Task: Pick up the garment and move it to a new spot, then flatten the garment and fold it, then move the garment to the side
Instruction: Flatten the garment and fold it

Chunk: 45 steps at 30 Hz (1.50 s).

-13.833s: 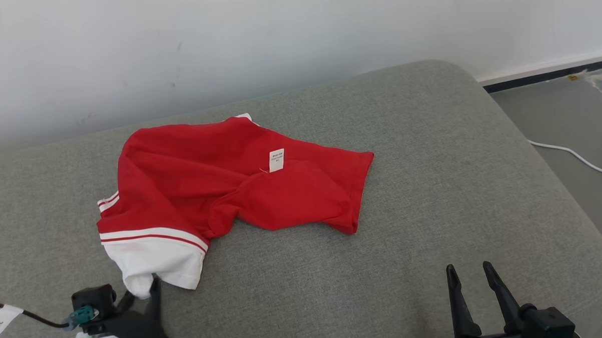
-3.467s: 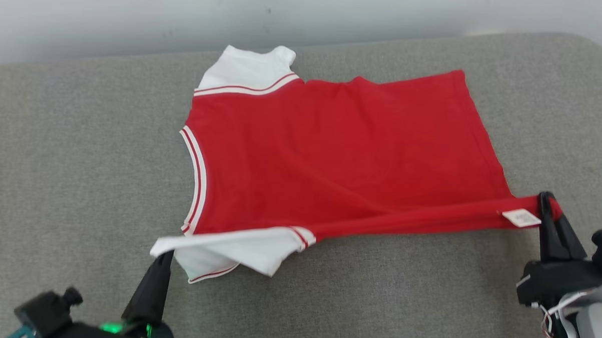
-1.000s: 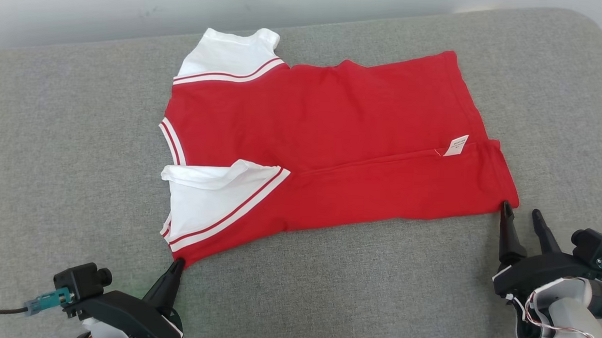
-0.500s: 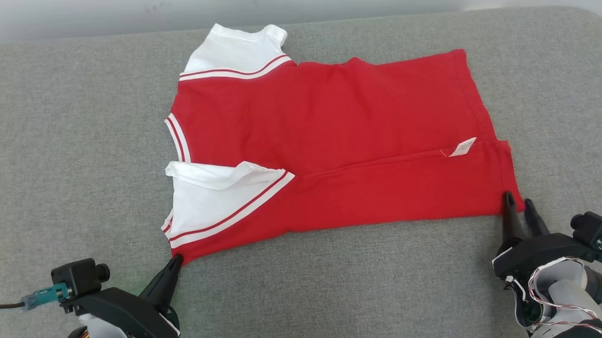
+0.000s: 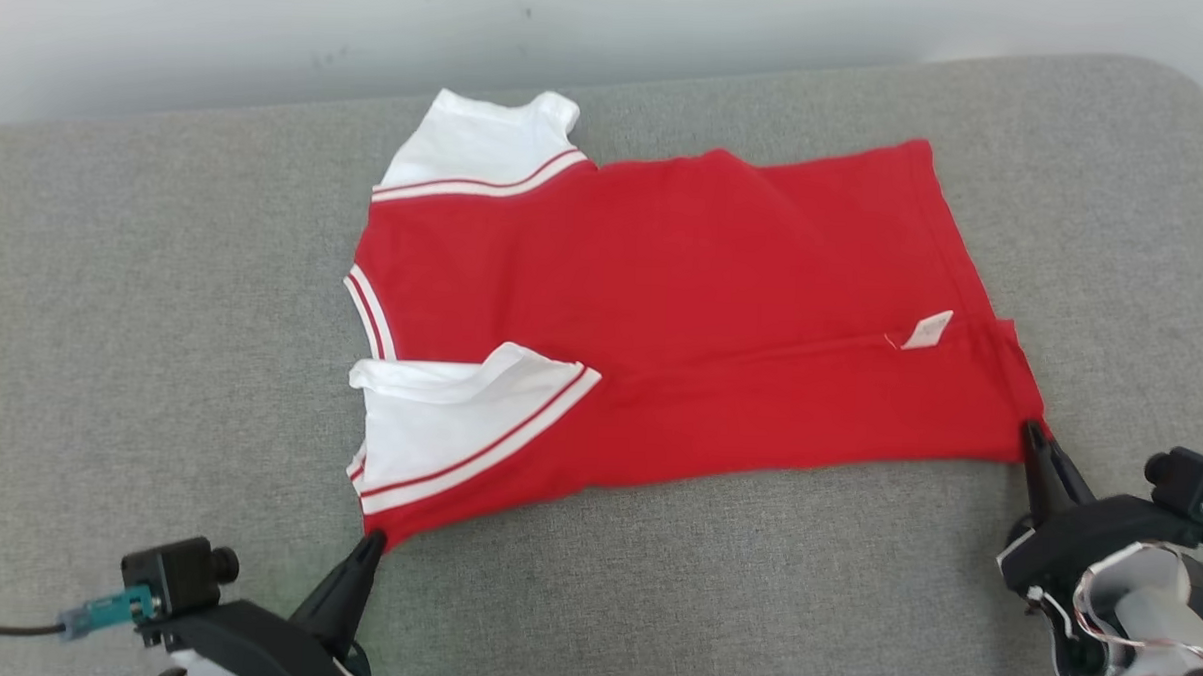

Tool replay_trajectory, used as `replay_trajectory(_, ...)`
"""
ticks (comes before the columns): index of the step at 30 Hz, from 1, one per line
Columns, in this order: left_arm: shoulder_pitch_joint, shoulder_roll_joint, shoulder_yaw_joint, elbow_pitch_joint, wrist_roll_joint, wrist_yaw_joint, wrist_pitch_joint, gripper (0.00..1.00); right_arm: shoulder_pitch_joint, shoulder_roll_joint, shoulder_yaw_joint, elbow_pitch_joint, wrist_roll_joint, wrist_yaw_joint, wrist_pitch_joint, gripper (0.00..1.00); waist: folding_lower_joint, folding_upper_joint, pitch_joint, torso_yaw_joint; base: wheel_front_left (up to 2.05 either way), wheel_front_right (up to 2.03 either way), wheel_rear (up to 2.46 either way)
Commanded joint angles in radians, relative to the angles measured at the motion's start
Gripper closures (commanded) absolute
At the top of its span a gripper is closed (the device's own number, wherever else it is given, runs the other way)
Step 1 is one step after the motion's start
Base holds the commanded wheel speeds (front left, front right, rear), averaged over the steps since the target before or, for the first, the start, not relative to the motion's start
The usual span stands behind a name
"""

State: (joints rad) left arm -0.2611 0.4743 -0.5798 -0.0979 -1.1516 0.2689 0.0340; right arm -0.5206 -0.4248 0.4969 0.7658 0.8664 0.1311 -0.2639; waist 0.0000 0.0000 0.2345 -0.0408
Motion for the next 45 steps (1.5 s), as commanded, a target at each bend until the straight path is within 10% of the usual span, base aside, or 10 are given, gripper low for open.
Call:
replay_trajectory(1,0.024,0.010,-0.003,-0.004,0.004,0.002,-0.002,1.00,0.018,-0.014,0.002,-0.004,0.007,-0.001,-0.001,1.00,0.0000,0.0000,-0.010,0.003,0.00,0.00,0.00)
replay_trajectory(17,0.191,0.084,-0.030,-0.166,0.012,0.059,0.000,1.00,0.251,-0.181,0.062,-0.215,0.135,-0.001,-0.001,1.00,0.0000,0.0000,-0.061,0.005,0.00,0.00,0.00)
replay_trajectory(32,0.229,0.075,-0.066,-0.171,0.035,0.099,0.000,1.00,0.291,-0.183,0.057,-0.189,0.075,-0.001,-0.001,1.00,0.0000,0.0000,-0.076,0.009,0.00,0.00,0.00)
replay_trajectory(35,0.211,0.047,-0.082,-0.129,0.055,0.096,-0.018,1.00,0.287,-0.162,0.030,-0.177,0.024,-0.001,-0.001,0.56,0.0000,0.0000,-0.084,0.004,0.00,0.00,0.00)
replay_trajectory(37,0.204,0.037,-0.092,-0.101,0.062,0.095,-0.022,0.63,0.295,-0.147,0.011,-0.179,0.001,-0.001,-0.001,0.30,0.0000,0.0000,-0.090,0.000,0.00,0.00,0.00)
replay_trajectory(38,0.203,0.031,-0.097,-0.091,0.063,0.095,-0.024,0.28,0.299,-0.142,-0.003,-0.182,-0.014,-0.001,-0.001,0.05,0.0000,0.0000,-0.094,-0.003,0.00,0.00,0.00)
replay_trajectory(39,0.203,0.027,-0.101,-0.081,0.067,0.097,-0.026,0.00,0.303,-0.138,-0.018,-0.188,-0.028,-0.001,-0.001,0.00,0.0000,0.0000,-0.099,-0.006,0.00,0.00,0.00)
replay_trajectory(45,0.193,0.024,-0.089,-0.073,0.073,0.109,-0.035,0.00,0.318,-0.121,-0.123,-0.264,-0.129,-0.001,-0.001,0.00,0.0000,0.0000,-0.112,-0.021,0.00,0.00,0.00)
